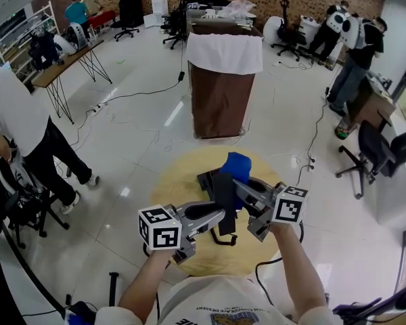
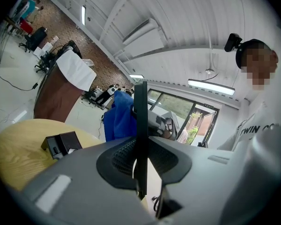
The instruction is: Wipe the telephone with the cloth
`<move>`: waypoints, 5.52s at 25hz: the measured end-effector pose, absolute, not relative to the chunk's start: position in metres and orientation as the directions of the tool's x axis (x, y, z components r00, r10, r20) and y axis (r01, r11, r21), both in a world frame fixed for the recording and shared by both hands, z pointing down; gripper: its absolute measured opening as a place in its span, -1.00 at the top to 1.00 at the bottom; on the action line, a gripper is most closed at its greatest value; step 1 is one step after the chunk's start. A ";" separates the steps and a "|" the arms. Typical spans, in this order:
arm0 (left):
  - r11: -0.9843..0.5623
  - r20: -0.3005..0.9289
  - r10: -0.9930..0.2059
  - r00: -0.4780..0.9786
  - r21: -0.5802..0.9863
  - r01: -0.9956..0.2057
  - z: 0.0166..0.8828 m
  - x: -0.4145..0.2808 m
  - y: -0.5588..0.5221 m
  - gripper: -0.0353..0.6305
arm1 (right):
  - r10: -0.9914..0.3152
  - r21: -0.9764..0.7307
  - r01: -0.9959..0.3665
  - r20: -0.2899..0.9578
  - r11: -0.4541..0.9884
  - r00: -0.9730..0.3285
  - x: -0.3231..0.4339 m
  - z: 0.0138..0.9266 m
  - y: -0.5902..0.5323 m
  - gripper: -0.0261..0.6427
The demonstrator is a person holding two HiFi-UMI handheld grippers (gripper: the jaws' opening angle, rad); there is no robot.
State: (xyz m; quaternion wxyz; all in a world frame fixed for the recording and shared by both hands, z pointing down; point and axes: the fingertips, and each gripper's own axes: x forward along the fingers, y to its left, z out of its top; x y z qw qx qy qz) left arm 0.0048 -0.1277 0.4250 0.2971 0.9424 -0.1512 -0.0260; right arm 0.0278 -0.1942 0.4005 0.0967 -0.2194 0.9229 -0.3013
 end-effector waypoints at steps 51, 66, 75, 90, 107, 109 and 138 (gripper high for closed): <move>-0.571 0.153 -0.428 0.891 0.718 -0.398 0.542 -0.015 -0.185 0.71 | -0.673 -0.184 -0.649 -0.137 0.738 -0.727 0.065 0.295 -0.175 0.74; -0.447 0.192 -0.445 0.875 0.799 -0.402 0.607 -0.021 -0.213 0.71 | -0.710 -0.276 -0.670 -0.074 0.689 -0.700 0.079 0.341 -0.163 0.74; -0.341 0.203 -0.449 0.870 0.861 -0.377 0.636 -0.020 -0.221 0.71 | -0.718 -0.315 -0.676 -0.027 0.666 -0.695 0.077 0.365 -0.168 0.74; -0.313 0.202 -0.442 0.874 0.878 -0.362 0.651 -0.020 -0.228 0.69 | -0.715 -0.339 -0.676 0.014 0.654 -0.699 0.075 0.382 -0.173 0.74; -0.298 0.281 -0.520 0.807 0.826 -0.479 0.652 -0.037 -0.227 0.62 | -0.679 -0.326 -0.650 0.029 0.687 -0.733 0.080 0.382 -0.146 0.74; -0.288 0.272 -0.544 0.794 0.828 -0.481 0.647 -0.042 -0.225 0.62 | -0.676 -0.323 -0.647 0.027 0.691 -0.736 0.084 0.380 -0.140 0.74; -0.601 -0.052 -0.774 0.632 0.376 -0.705 0.405 0.008 -0.022 0.71 | -0.574 -0.067 -0.576 0.050 0.815 -0.817 0.086 0.367 0.004 0.74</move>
